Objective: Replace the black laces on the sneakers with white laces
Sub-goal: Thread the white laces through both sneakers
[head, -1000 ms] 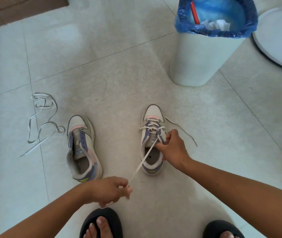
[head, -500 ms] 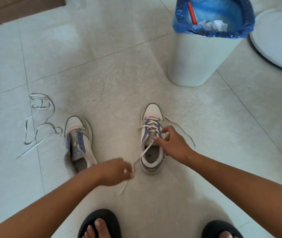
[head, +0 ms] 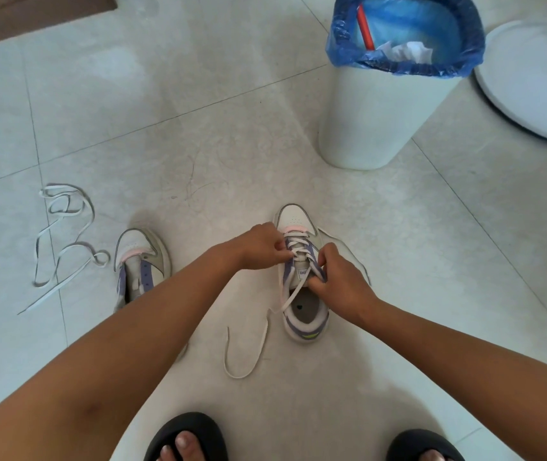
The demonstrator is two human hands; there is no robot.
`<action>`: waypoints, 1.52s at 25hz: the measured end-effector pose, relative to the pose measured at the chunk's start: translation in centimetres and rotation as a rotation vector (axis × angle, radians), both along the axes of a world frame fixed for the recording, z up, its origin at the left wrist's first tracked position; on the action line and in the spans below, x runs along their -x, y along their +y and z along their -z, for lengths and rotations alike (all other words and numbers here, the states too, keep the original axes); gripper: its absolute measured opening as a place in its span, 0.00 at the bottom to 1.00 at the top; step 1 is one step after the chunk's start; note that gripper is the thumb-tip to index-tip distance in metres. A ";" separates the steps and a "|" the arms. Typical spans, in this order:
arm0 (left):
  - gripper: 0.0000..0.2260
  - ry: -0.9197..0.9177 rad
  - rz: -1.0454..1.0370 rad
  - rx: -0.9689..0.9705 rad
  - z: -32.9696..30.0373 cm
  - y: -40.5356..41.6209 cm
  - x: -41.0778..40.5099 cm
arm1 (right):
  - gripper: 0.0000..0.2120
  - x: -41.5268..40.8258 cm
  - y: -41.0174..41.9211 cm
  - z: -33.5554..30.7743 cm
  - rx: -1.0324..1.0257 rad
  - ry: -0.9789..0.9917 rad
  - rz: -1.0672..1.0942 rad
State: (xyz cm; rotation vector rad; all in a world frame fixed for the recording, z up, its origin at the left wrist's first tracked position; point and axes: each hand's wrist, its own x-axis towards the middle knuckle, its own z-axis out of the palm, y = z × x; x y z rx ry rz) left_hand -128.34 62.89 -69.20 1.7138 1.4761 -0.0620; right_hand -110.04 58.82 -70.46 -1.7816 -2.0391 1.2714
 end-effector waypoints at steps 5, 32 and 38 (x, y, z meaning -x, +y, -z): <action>0.10 -0.198 -0.250 0.048 0.7 -1.1 -0.7 | 0.12 -1.0 -0.1 -0.2 -0.034 -0.005 -0.072; 0.09 -1.563 -1.541 -0.192 -5.7 -2.7 16.9 | 0.15 -3.0 0.4 0.5 -0.020 -0.001 0.110; 0.08 -1.258 -1.513 -0.138 -3.8 -2.7 14.8 | 0.12 -2.5 0.6 0.1 -0.028 -0.068 0.074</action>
